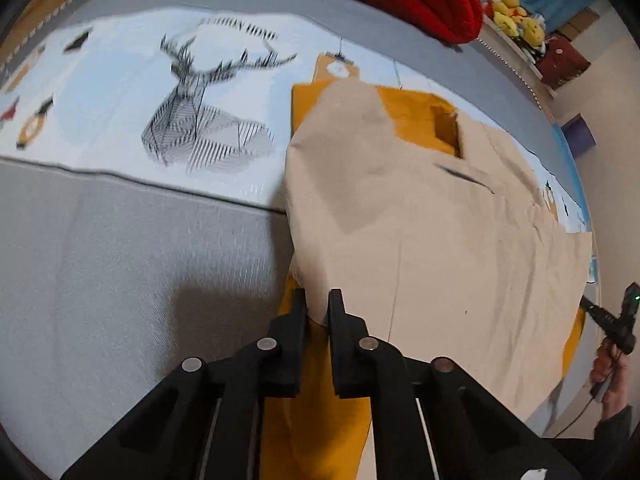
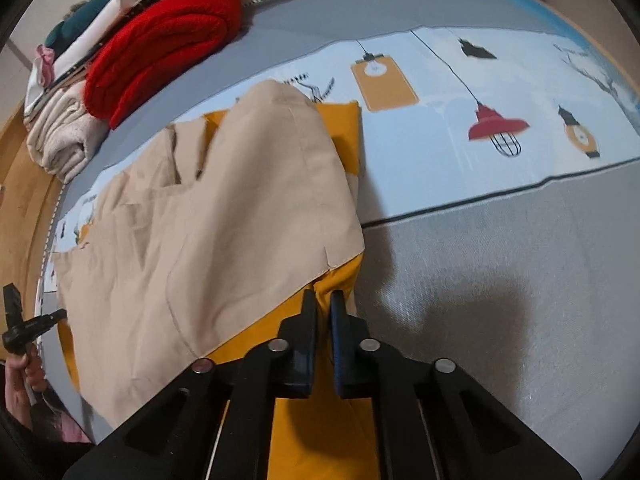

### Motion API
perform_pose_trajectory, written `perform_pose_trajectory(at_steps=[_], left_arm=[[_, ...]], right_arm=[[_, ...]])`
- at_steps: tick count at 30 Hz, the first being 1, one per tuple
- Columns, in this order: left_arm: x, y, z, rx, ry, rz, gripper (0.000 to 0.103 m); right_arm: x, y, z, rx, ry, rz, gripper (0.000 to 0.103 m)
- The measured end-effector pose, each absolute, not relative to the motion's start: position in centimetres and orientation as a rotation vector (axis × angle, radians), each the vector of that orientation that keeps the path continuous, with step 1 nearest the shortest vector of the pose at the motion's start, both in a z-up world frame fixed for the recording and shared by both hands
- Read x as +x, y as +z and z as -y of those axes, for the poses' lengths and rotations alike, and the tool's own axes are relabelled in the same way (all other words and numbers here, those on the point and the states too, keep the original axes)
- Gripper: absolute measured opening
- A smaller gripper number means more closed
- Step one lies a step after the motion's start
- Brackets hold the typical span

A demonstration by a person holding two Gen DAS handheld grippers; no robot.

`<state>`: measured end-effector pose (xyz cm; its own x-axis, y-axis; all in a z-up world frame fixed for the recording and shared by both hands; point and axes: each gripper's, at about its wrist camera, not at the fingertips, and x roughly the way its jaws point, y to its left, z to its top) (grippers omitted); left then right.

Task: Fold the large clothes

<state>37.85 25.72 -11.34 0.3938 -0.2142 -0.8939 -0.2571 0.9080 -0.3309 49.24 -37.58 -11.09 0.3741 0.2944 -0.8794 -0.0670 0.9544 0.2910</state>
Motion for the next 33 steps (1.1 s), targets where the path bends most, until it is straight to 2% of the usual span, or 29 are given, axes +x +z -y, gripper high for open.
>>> perform_pose_trajectory(at_steps=[13, 23, 26, 29, 30, 31, 33], left_arm=[[39.9, -4.2, -26.4, -0.483, 0.129, -0.826, 0.003], [42.8, -5.3, -27.2, -0.455, 0.196, -0.785, 0.003], [43.9, -7.1, -27.5, -0.493, 0.178, -0.87, 0.004], [44.5, -9.2, -27.3, -0.512, 0.14, -0.995, 0.018], [44.4, -9.7, -27.1, -0.49, 0.126, -1.039, 0.032], [44.3, -10.0, -26.9, -0.472, 0.114, -1.073, 0.04], [43.9, -10.7, -27.0, -0.472, 0.096, -1.122, 0.04]], right_arm=[[49.4, -2.3, 36.4, 0.277, 0.128, -0.752, 0.002], [52.3, -2.3, 34.4, 0.257, 0.051, -0.686, 0.002], [53.6, -3.9, 34.1, 0.232, 0.017, -0.74, 0.002], [55.2, -7.8, 35.1, 0.277, -0.013, -0.923, 0.007], [55.4, -8.7, 35.5, 0.294, -0.02, -0.964, 0.008], [55.4, -9.2, 35.8, 0.299, -0.023, -0.989, 0.008], [55.3, -9.9, 36.2, 0.289, -0.009, -1.043, 0.011]])
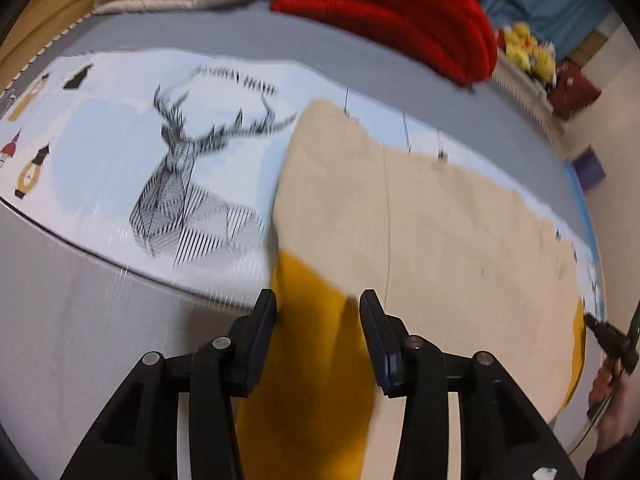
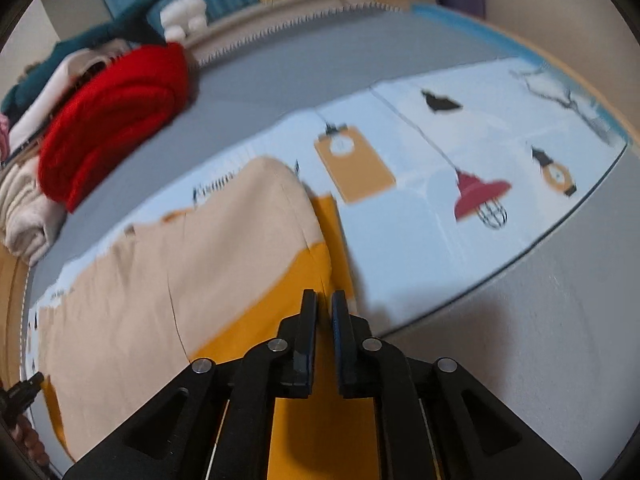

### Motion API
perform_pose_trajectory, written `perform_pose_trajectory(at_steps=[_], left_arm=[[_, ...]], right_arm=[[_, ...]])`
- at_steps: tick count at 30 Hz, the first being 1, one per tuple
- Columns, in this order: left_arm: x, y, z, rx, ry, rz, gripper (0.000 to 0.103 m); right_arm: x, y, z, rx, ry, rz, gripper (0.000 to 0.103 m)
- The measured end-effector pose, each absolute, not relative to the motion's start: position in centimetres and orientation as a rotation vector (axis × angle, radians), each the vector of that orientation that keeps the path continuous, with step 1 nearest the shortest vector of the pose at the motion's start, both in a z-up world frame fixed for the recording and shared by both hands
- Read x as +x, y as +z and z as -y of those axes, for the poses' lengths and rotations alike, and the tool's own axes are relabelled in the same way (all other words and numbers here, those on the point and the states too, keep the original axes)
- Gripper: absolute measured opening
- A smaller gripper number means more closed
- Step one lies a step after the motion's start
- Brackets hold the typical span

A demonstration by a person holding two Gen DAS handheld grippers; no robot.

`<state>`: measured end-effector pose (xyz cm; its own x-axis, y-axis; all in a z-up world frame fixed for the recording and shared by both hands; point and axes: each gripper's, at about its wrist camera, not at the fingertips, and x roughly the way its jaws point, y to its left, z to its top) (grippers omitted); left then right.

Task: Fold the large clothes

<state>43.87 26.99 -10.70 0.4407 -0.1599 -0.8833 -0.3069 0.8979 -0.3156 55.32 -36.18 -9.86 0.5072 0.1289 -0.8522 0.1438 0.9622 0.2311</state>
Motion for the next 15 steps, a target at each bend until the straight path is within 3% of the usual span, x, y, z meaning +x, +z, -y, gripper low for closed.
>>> perform_pose_trajectory(at_steps=[5, 6, 7, 8, 9, 11, 15], left_arm=[[42.9, -13.2, -26.9, -0.51, 0.066, -1.248, 0.039], [42.8, -13.5, -26.6, -0.489, 0.069, -1.254, 0.028], [42.7, -13.4, -26.2, -0.479, 0.062, -1.247, 0.008], [42.7, -13.2, -25.9, -0.475, 0.053, -1.235, 0.007], [42.7, -12.7, -25.7, -0.467, 0.053, -1.211, 0.004], [42.5, -11.5, -25.6, -0.474, 0.056, -1.155, 0.001], [42.0, -9.9, -26.3, -0.519, 0.081, -1.047, 0.001]], right_arm=[[54.4, -12.3, 36.2, 0.234, 0.052, -1.227, 0.034], [54.1, -12.7, 36.0, 0.214, 0.059, -1.247, 0.034], [54.0, -12.8, 35.9, 0.205, 0.062, -1.249, 0.034], [53.7, -12.7, 35.8, 0.193, 0.066, -1.24, 0.034], [53.5, -12.4, 35.8, 0.188, 0.064, -1.229, 0.027], [53.2, -11.9, 35.8, 0.208, 0.066, -1.199, 0.005], [53.1, -10.1, 36.2, 0.241, 0.047, -1.112, 0.002]])
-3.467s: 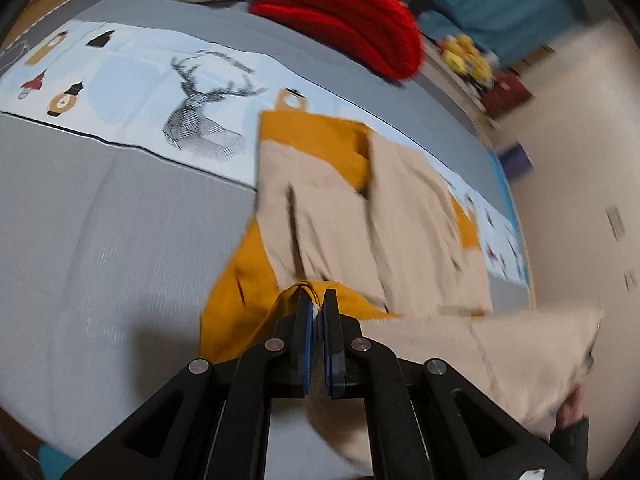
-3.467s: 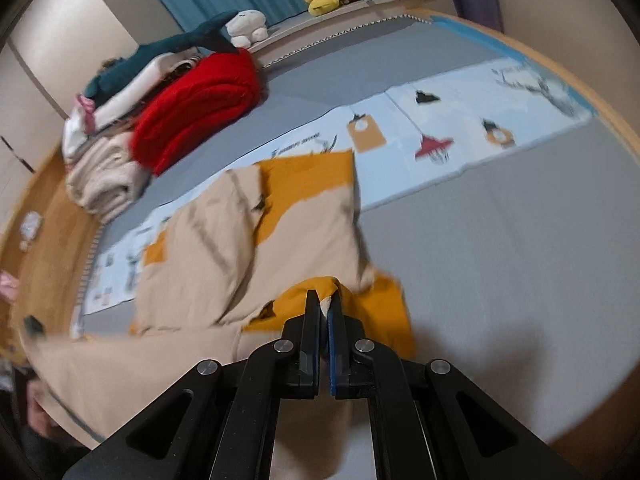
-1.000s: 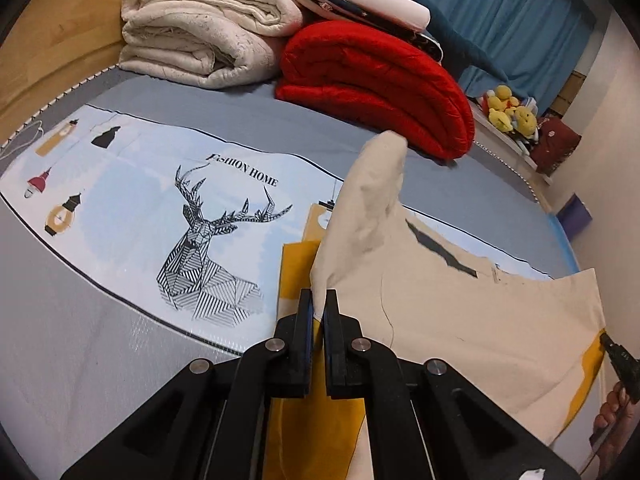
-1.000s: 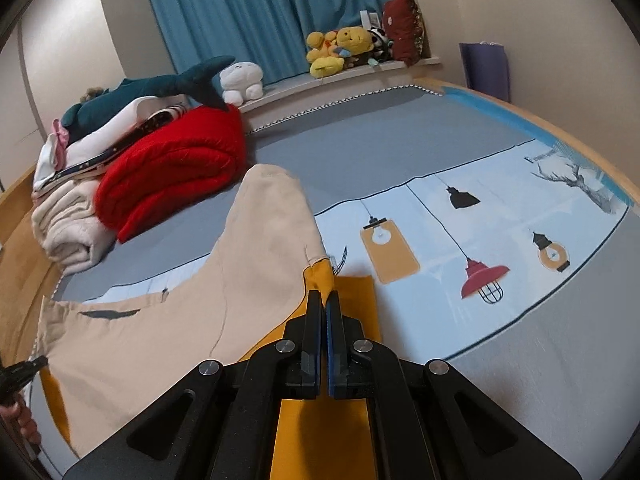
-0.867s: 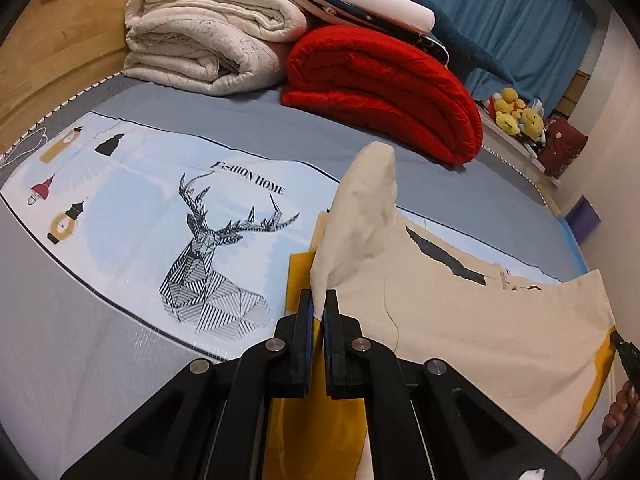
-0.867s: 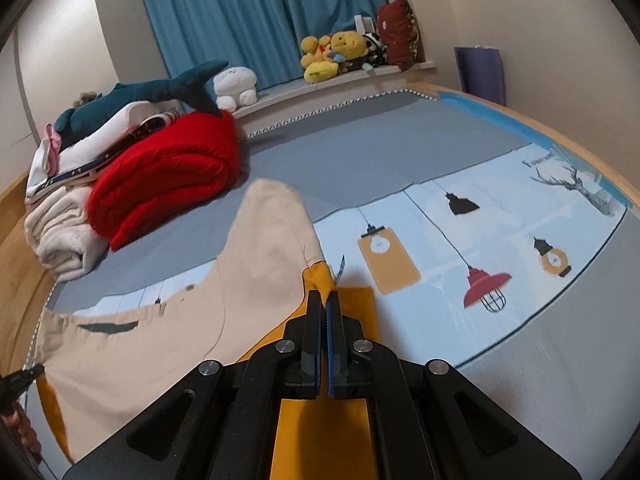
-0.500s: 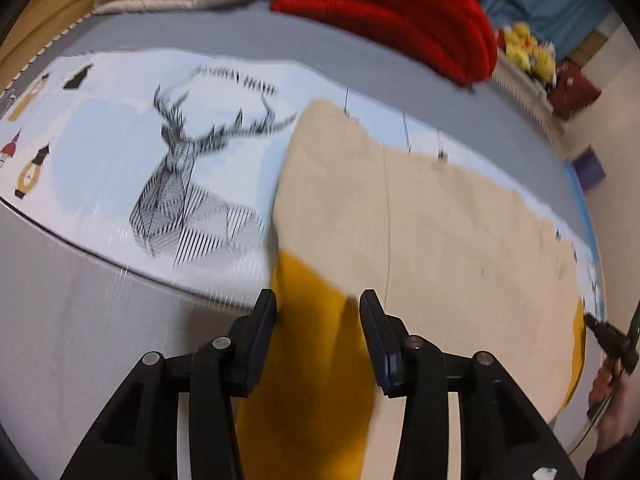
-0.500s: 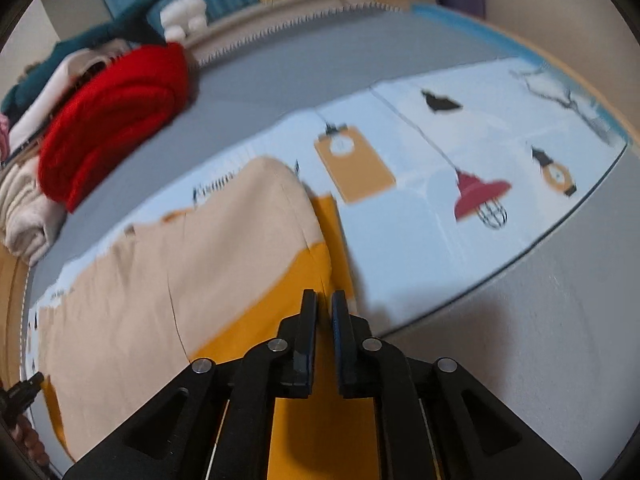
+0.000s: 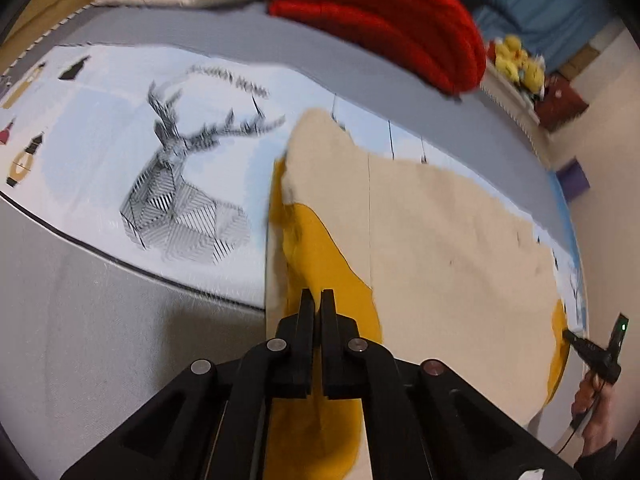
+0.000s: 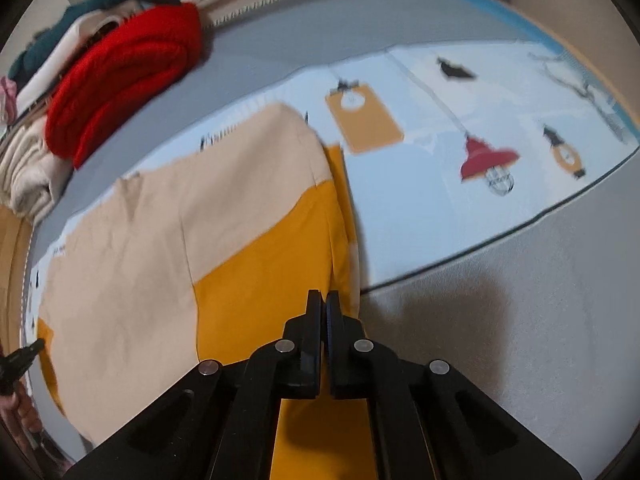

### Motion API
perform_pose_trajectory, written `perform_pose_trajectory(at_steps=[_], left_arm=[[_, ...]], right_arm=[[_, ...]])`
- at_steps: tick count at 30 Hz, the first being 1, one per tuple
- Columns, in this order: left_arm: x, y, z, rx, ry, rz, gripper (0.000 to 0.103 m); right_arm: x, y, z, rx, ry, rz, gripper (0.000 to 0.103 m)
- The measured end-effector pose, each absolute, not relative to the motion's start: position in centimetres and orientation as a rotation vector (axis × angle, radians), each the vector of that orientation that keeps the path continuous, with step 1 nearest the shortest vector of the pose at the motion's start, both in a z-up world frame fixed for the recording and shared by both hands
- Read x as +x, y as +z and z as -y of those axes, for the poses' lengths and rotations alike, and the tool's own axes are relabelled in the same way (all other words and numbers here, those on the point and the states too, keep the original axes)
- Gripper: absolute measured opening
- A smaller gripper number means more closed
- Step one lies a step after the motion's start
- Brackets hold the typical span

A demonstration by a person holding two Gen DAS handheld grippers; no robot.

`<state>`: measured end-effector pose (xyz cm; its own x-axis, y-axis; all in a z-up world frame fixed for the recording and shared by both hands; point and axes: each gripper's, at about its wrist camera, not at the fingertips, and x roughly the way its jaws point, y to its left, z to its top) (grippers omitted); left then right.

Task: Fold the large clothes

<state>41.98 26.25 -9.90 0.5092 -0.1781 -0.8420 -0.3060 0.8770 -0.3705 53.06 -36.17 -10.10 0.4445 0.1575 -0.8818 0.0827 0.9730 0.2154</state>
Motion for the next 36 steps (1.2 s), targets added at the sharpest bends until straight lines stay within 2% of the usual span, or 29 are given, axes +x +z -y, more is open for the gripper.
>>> perform_pose_trajectory(at_steps=[5, 7, 8, 9, 11, 14, 16, 19, 21, 26, 32, 36], left_arm=[[42.0, -12.5, -26.0, -0.373, 0.211, -1.201, 0.004], [41.6, -12.1, -26.0, -0.331, 0.235, -1.201, 0.004], [41.3, -11.4, -26.0, -0.352, 0.218, -1.176, 0.004], [41.0, -10.6, -26.0, -0.364, 0.2, -1.151, 0.004], [40.6, -8.7, -25.3, -0.361, 0.142, -1.098, 0.004], [40.6, -7.9, -22.4, -0.351, -0.043, -1.112, 0.004], [40.5, -9.7, -19.5, -0.283, -0.176, -1.222, 0.012], [40.4, -13.6, -16.7, -0.045, -0.151, -1.366, 0.016], [40.3, -14.8, -17.3, -0.061, -0.125, -1.403, 0.017], [39.4, -12.5, -17.1, -0.069, -0.131, -1.366, 0.017], [38.3, -14.2, -17.9, -0.049, -0.094, -1.428, 0.02], [37.3, -11.5, -17.7, -0.056, -0.076, -1.319, 0.02]], right_arm=[[53.4, -10.9, 36.0, 0.207, 0.003, -1.136, 0.002], [53.5, -11.0, 35.9, 0.185, -0.009, -1.146, 0.002], [53.6, -10.9, 36.0, 0.179, -0.019, -1.15, 0.005], [53.6, -10.4, 36.1, 0.169, -0.04, -1.147, 0.014], [53.2, -9.4, 36.4, 0.14, -0.098, -1.116, 0.02], [52.1, -7.1, 35.7, 0.112, -0.029, -1.035, 0.02], [51.3, -6.7, 34.2, 0.078, 0.114, -1.031, 0.02], [50.2, -10.1, 31.1, -0.04, 0.312, -1.194, 0.021], [49.5, -13.0, 30.4, -0.151, 0.305, -1.307, 0.021], [49.0, -12.8, 32.0, -0.134, 0.274, -1.336, 0.021], [48.1, -14.3, 34.1, -0.146, 0.228, -1.429, 0.021], [47.4, -12.3, 33.1, -0.242, 0.195, -1.338, 0.021]])
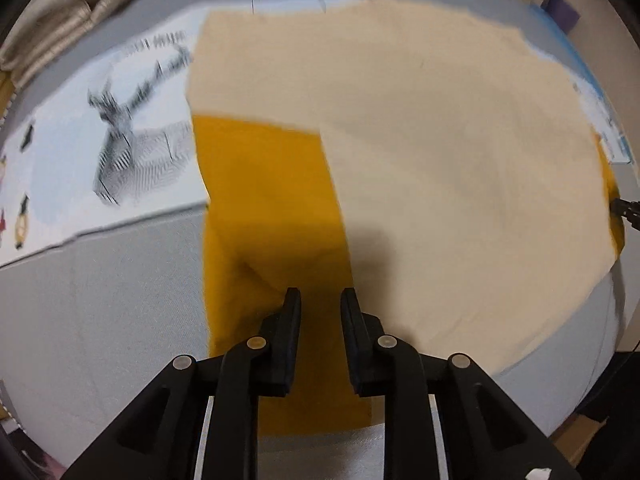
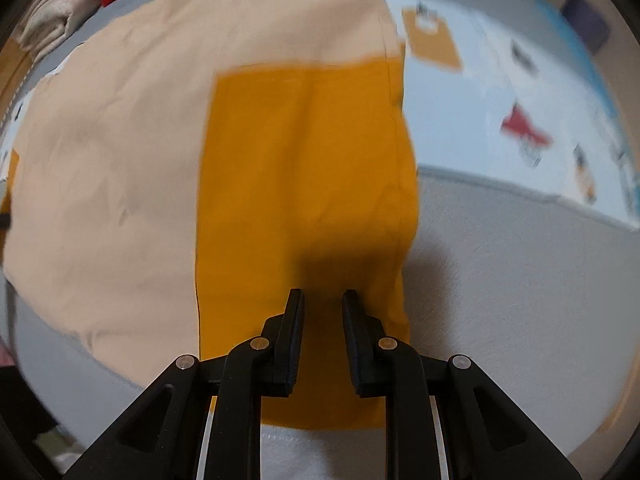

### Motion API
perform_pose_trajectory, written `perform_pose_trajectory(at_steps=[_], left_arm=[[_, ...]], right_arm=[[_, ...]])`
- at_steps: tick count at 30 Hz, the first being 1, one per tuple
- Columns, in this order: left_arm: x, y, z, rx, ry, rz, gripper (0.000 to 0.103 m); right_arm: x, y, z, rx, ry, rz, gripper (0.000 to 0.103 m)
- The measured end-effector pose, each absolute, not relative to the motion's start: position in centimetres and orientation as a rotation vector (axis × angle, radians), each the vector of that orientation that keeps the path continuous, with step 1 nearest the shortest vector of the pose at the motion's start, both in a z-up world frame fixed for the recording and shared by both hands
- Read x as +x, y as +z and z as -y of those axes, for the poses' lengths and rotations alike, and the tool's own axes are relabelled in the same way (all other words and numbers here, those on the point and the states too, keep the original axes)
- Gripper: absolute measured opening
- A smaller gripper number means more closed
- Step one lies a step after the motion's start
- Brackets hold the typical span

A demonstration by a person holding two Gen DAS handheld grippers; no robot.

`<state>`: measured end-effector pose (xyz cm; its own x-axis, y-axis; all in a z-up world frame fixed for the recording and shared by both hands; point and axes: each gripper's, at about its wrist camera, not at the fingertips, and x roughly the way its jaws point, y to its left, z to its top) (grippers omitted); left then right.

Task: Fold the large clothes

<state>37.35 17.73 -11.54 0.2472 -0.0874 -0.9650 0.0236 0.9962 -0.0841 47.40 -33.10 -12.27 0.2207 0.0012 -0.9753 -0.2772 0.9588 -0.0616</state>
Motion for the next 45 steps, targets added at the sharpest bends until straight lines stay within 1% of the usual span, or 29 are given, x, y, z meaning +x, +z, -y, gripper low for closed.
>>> perform_pose_trajectory(at_steps=[5, 6, 7, 9, 10, 12, 16, 18, 19, 20, 22, 24, 27, 29, 30, 34, 35, 36, 37, 39, 45], left_arm=[[35.9, -6.8, -16.7, -0.09, -0.055, -1.108, 0.02], [35.4, -5.7, -16.5, -0.072, -0.046, -1.062, 0.017], [35.0, -4.8, -16.3, -0.061, -0.034, -1.026, 0.017], [34.2, -2.6, -16.3, -0.074, -0.007, -0.971, 0.017], [34.5, -2.3, -16.9, -0.086, 0.002, -0.959, 0.017], [32.8, -0.2, -16.7, -0.112, 0.018, -0.917, 0.017], [30.4, 1.6, -17.6, -0.128, 0.083, -0.811, 0.017], [28.6, 1.2, -17.7, -0.182, 0.108, -0.786, 0.017], [27.9, 0.5, -17.7, -0.21, 0.123, -0.784, 0.017], [27.4, -0.6, -17.8, -0.232, 0.141, -0.793, 0.017], [27.0, -3.4, -17.9, -0.273, 0.182, -0.858, 0.017], [27.1, -6.3, -18.3, -0.332, 0.246, -0.978, 0.017], [27.7, -8.5, -19.3, -0.46, 0.237, -1.04, 0.017], [28.1, -9.6, -19.7, -0.514, 0.251, -1.065, 0.017], [28.3, -10.1, -19.9, -0.547, 0.25, -1.075, 0.019], [28.1, -12.6, -20.3, -0.757, 0.226, -1.122, 0.04], [28.2, -13.1, -20.3, -0.791, 0.223, -1.136, 0.042], [28.4, -13.9, -20.4, -0.829, 0.223, -1.155, 0.047], [28.4, -14.2, -20.3, -0.848, 0.227, -1.163, 0.049], [28.6, -15.2, -20.7, -0.891, 0.265, -1.169, 0.049], [28.8, -16.8, -22.1, -1.036, 0.337, -1.118, 0.054]], right_arm=[[46.6, -6.9, 30.7, -0.228, 0.191, -1.105, 0.021], [46.3, -5.5, 30.1, -0.212, 0.188, -1.046, 0.021], [46.1, -3.9, 29.4, -0.186, 0.189, -0.983, 0.021], [45.7, -1.3, 28.0, -0.117, 0.198, -0.88, 0.021], [45.1, 0.2, 27.4, -0.07, 0.204, -0.834, 0.021], [43.6, 2.7, 26.6, -0.001, 0.205, -0.768, 0.021], [39.4, 7.3, 24.9, 0.085, 0.236, -0.577, 0.022], [37.6, 8.1, 24.2, 0.087, 0.25, -0.526, 0.035], [36.8, 8.1, 23.7, 0.084, 0.253, -0.529, 0.049], [36.6, 7.2, 23.3, 0.082, 0.269, -0.561, 0.053], [36.8, 4.9, 22.7, 0.082, 0.289, -0.662, 0.053], [37.3, 2.7, 22.4, 0.07, 0.294, -0.729, 0.053], [38.1, 0.2, 21.2, 0.008, 0.301, -0.804, 0.053], [38.5, -0.7, 20.9, -0.013, 0.291, -0.812, 0.053], [38.7, -0.9, 20.8, -0.011, 0.3, -0.824, 0.053], [38.9, -1.1, 21.1, -0.003, 0.313, -0.831, 0.053], [38.9, -1.1, 21.1, -0.003, 0.321, -0.838, 0.053], [38.9, -1.2, 21.1, -0.005, 0.324, -0.841, 0.053], [38.8, -1.1, 21.2, -0.007, 0.328, -0.842, 0.053], [38.7, -1.0, 21.0, -0.014, 0.339, -0.843, 0.052], [38.5, -0.9, 21.0, -0.027, 0.345, -0.843, 0.052]])
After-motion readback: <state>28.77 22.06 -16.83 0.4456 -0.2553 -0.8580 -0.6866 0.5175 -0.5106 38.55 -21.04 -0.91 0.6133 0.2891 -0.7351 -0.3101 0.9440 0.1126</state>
